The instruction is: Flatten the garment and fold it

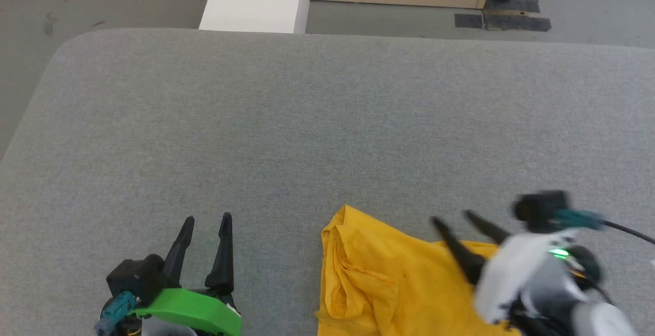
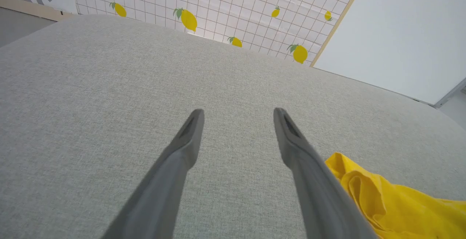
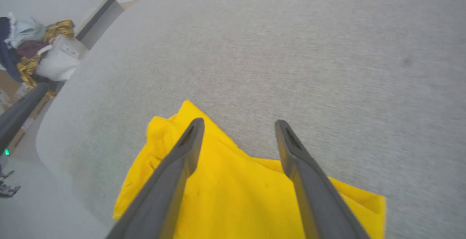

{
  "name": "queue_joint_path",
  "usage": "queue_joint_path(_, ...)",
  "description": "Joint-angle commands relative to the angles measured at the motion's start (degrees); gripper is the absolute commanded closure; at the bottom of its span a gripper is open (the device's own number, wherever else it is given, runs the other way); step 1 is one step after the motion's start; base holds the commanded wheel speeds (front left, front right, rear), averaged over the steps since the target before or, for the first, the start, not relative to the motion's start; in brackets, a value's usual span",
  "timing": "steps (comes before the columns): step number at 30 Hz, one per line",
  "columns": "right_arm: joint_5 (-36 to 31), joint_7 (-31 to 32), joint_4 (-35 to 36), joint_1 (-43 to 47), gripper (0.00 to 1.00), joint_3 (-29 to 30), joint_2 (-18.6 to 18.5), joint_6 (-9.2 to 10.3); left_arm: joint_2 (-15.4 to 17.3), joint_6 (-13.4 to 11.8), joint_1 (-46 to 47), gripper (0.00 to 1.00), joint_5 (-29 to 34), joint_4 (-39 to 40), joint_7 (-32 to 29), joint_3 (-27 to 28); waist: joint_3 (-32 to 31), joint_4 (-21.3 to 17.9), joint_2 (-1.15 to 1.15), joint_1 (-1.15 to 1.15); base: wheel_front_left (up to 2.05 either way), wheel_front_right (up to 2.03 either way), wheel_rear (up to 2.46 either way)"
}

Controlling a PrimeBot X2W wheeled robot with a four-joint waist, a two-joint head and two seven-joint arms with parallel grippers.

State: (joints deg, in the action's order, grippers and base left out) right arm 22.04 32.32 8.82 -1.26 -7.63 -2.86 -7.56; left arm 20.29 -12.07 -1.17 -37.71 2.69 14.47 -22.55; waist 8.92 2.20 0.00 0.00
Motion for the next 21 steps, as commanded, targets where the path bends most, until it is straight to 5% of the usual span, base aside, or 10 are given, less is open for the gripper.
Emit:
queue_joint_path(1,-0.87,0.11,2.51,2.46,0.00,3.33,-0.02,0.08,0.02,0.31,0.58,0.00,0.53,0.17,0.37,0.17,0.52,-0.49,0.00,0.00,0.00,0.00,0.00)
queue_joint_path(9,-2.27,1.30,8.46,13.02,0.00,14.89,-0.02,0.08,0.54,0.49,0.73,0.00,0.83,0.85,0.40,0.37,1.39,-1.81,0.00,0.00,0.00,0.00,0.00)
queue_joint_path(21,-1.43,0.21,-3.55,12.16,0.00,11.35,-0.02,0.08,2.28,0.78,1.47,0.00,0.77,2.09,-1.13,0.21,1.72,-0.80,0.00,0.00,0.00,0.00,0.00)
